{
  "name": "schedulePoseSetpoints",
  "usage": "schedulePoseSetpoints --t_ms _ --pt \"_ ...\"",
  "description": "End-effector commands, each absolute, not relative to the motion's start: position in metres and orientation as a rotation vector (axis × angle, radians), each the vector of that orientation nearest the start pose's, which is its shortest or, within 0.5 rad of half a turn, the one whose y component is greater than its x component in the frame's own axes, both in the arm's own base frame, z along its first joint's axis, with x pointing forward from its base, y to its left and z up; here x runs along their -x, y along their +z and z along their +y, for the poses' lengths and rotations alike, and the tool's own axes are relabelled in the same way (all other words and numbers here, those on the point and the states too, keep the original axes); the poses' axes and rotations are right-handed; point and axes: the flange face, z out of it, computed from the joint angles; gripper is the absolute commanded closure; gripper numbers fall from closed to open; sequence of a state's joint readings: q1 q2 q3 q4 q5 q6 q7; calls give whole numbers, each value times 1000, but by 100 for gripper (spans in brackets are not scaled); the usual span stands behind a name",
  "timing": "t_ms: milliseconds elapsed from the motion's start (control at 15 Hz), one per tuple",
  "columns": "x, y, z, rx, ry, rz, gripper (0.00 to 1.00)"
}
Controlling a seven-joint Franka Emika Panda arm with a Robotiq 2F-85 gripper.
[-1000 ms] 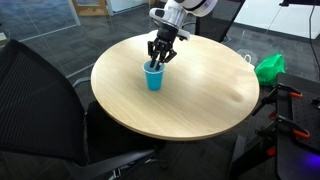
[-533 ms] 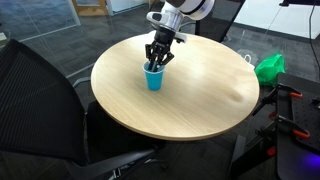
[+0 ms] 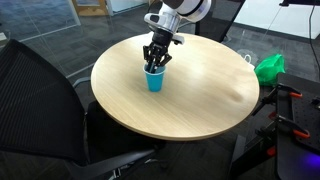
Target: Remove the pen from the cup
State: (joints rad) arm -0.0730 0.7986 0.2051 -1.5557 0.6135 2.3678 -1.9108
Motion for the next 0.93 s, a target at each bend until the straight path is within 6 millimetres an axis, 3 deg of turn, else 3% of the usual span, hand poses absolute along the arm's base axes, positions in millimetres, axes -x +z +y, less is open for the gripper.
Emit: schedulePoseSetpoints --t_ms 0,600,733,800,867 --pt "-711 191 78 1938 -628 -1848 73" --pt "-713 188 74 1874 -621 -1801 72" --pt "-713 187 73 1861 -619 -1792 93" --pt "-714 187 73 1855 -620 -1788 100" --pt "-714 187 73 1850 -621 -1785 100"
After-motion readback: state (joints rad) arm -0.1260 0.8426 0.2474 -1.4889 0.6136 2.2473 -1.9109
